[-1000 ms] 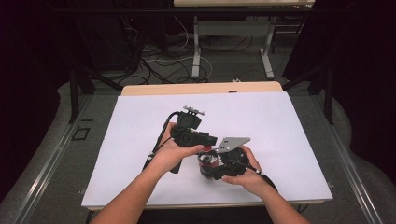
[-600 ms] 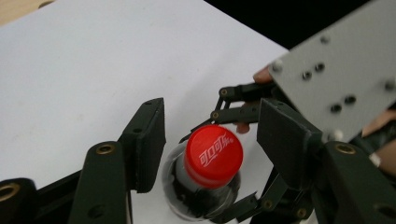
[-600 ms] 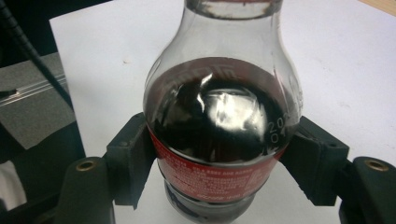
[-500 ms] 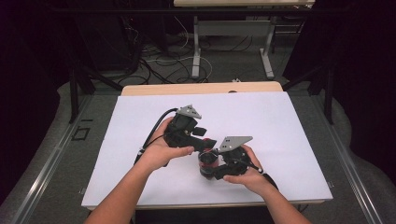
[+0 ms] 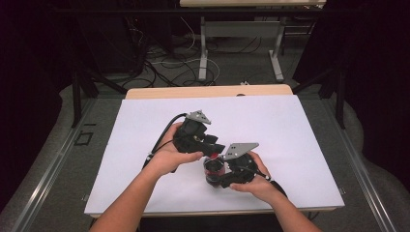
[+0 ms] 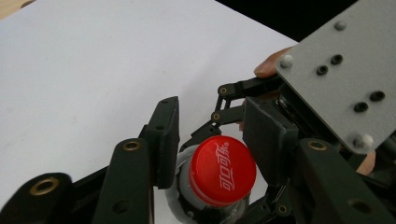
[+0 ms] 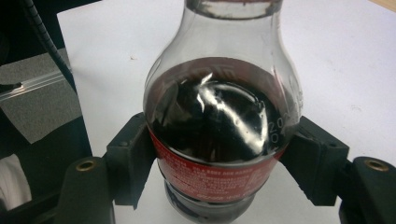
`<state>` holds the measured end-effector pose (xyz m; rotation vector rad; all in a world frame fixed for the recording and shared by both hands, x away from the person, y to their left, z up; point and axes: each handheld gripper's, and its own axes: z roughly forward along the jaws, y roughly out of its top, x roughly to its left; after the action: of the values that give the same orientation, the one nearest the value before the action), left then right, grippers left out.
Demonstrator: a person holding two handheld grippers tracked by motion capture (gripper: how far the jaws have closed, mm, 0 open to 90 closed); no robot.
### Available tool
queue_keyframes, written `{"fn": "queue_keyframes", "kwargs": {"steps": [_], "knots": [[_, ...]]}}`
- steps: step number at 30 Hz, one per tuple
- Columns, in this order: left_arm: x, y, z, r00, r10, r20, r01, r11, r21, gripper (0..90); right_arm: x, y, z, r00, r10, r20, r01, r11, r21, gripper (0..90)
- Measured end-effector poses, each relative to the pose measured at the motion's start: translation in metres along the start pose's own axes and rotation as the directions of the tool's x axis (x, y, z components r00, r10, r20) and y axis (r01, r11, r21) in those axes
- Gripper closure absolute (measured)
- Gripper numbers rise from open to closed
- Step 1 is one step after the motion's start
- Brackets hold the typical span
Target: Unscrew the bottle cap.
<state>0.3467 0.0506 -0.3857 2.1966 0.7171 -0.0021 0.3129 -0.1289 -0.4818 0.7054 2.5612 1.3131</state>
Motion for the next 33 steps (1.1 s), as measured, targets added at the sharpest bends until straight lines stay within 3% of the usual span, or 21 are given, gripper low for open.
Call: {"fn": "queue_keyframes", "kwargs": {"steps": [1, 4, 9, 13, 15, 18, 21, 23, 25, 27, 29, 33], "knots": [[-0.001, 0.000, 0.001, 0.9998, -0.019, -0.006, 0.019, 0.9997, -0.014, 61.2, 0.000, 0.000, 0.000, 1.0000, 0.002, 0.004, -0.002, 1.000, 0.001, 30.3], [-0.003, 0.002, 0.001, 0.9958, -0.086, -0.032, 0.086, 0.9963, 0.006, 65.2, 0.000, 0.000, 0.000, 0.9999, 0.006, 0.012, -0.006, 1.000, 0.003, 30.3], [-0.001, 0.005, 0.000, 0.9765, -0.210, -0.048, 0.211, 0.9774, 0.013, 68.3, 0.000, 0.000, 0.001, 0.9994, -0.003, 0.034, 0.003, 1.000, 0.001, 30.3], [0.000, 0.006, 0.000, 0.9632, -0.264, -0.049, 0.265, 0.9641, 0.012, 69.2, 0.000, -0.001, 0.001, 0.9991, -0.011, 0.042, 0.010, 1.000, 0.004, 30.3], [0.001, 0.006, -0.001, 0.9689, -0.244, -0.038, 0.244, 0.9697, -0.002, 64.7, -0.001, 0.000, 0.001, 0.9991, -0.009, 0.041, 0.009, 1.000, -0.004, 30.3], [0.002, 0.006, -0.004, 0.9801, -0.197, -0.025, 0.196, 0.9801, -0.031, 50.2, -0.002, 0.000, -0.002, 0.9998, -0.004, 0.022, 0.004, 1.000, 0.005, 30.3], [0.003, 0.005, -0.010, 0.9948, -0.102, 0.003, 0.102, 0.9933, -0.054, 46.0, -0.002, 0.000, -0.002, 0.9998, -0.003, 0.021, 0.003, 1.000, -0.008, 30.3], [0.003, 0.003, -0.012, 0.9994, -0.027, 0.021, 0.028, 0.9984, -0.049, 43.9, -0.003, 0.000, -0.004, 1.0000, 0.000, 0.004, 0.000, 1.000, -0.004, 30.3], [0.003, 0.002, -0.013, 0.9974, 0.061, 0.040, -0.061, 0.9982, -0.004, 44.0, -0.003, 0.000, -0.004, 1.0000, 0.005, 0.003, -0.005, 1.000, -0.014, 30.3], [0.004, 0.000, -0.011, 0.9931, 0.111, 0.037, -0.111, 0.9938, 0.002, 44.0, -0.002, 0.001, -0.005, 0.9999, 0.011, -0.008, -0.011, 1.000, -0.018, 30.3], [0.006, 0.000, -0.010, 0.9917, 0.124, 0.033, -0.125, 0.9918, 0.026, 45.7, -0.002, 0.001, -0.005, 0.9999, 0.004, -0.011, -0.005, 1.000, -0.019, 30.3], [0.008, -0.001, -0.008, 0.9884, 0.133, 0.073, -0.135, 0.9906, 0.021, 48.2, -0.002, 0.001, -0.003, 0.9999, -0.005, -0.014, 0.005, 1.000, -0.016, 30.3]]}}
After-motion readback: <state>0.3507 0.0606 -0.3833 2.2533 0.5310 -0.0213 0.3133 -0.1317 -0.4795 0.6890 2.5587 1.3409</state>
